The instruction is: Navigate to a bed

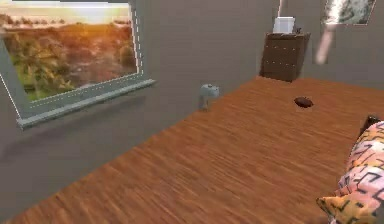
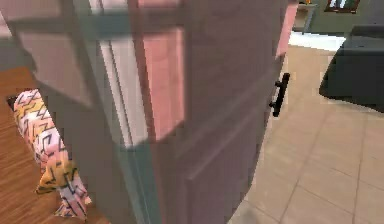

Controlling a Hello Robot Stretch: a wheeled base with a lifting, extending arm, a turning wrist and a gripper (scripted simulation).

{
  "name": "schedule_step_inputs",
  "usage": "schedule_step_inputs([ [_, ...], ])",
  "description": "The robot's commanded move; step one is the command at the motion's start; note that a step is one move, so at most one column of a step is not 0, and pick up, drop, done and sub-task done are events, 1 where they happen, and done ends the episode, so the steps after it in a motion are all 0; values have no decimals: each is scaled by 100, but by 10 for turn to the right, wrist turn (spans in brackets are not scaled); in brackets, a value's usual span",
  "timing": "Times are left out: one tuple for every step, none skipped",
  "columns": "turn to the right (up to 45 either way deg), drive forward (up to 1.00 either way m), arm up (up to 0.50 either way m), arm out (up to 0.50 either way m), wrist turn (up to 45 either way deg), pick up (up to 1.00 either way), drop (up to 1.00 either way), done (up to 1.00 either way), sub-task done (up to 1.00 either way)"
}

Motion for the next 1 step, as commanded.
schedule_step_inputs([
  [300,0,0,0,0,0,0,0,0],
])
